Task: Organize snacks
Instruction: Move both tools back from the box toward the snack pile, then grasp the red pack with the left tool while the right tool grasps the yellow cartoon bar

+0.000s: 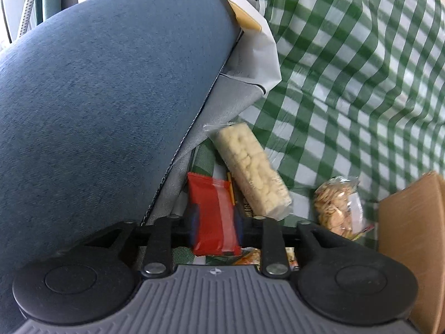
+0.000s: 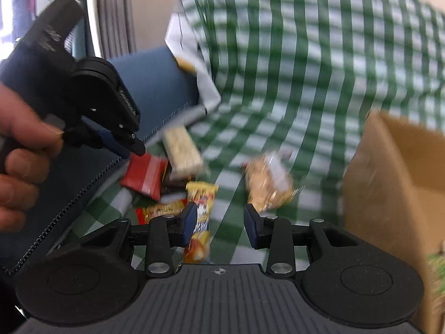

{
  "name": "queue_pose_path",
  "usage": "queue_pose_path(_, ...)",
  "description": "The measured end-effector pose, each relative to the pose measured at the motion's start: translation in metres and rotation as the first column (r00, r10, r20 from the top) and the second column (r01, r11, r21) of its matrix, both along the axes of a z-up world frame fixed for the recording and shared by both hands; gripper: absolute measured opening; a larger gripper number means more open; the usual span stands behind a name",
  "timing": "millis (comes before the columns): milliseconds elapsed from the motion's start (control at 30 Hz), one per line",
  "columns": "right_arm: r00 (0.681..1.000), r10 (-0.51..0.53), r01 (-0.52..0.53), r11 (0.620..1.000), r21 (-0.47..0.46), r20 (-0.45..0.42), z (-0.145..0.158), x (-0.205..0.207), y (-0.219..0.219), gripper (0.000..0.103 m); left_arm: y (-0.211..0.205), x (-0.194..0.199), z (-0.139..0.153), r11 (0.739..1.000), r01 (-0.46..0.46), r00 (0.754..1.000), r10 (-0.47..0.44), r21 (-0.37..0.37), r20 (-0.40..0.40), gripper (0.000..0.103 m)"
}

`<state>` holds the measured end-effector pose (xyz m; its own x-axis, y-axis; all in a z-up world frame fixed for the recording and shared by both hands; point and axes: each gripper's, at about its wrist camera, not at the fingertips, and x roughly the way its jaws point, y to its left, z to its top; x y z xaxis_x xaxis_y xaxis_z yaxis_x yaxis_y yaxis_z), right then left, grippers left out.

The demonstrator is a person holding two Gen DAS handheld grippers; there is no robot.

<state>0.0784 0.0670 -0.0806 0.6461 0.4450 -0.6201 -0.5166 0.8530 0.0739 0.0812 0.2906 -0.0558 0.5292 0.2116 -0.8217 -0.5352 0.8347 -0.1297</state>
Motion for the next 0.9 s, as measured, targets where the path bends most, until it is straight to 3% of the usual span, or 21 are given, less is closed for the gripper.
queue_pose_path(267, 0.993, 0.007, -0.007, 1.0, -0.003, -0.12, -0.028, 0.017, 0.015, 0.047, -0.018, 0.023, -0.014, 0.991, 0.069, 0.994, -0.058, 0.116, -0.093, 0.049)
queue_pose_path(433, 0.989, 0.01, -0.01, 1.0, -0.001, -0.147, -0.035, 0.019, 0.015, 0.047, -0.024, 0.034, -0.025, 0.981, 0.096, 0.987, -0.072, 0.166, -0.146, 0.051)
queue_pose_path(533, 0.99, 0.025, -0.026, 1.0, -0.006, -0.137, -0.034, 0.018, 0.015, 0.032, -0.022, 0.033, -0.025, 0.982, 0.086, 0.988, -0.062, 0.17, -0.141, 0.041)
queue_pose_path(567, 0.99, 0.03, -0.031, 0.999, -0.009, -0.134, -0.034, 0.021, 0.016, 0.022, -0.021, 0.032, -0.024, 0.981, 0.084, 0.988, -0.059, 0.176, -0.14, 0.023)
queue_pose_path(600, 0.991, 0.032, -0.034, 0.999, -0.014, -0.127, -0.034, 0.019, 0.015, 0.018, -0.021, 0.031, -0.024, 0.98, 0.081, 0.988, -0.056, 0.183, -0.142, 0.02)
queue_pose_path(767, 0.995, 0.043, -0.047, 0.998, -0.045, -0.086, -0.029, 0.015, 0.009, 0.015, -0.016, 0.021, -0.016, 0.984, 0.074, 0.993, -0.058, 0.164, -0.102, 0.009)
queue_pose_path(900, 0.997, 0.061, -0.065, 0.995, -0.08, -0.053, -0.018, 0.0, 0.001, 0.015, -0.02, 0.006, -0.001, 0.987, 0.061, 0.998, -0.056, 0.148, -0.039, 0.007)
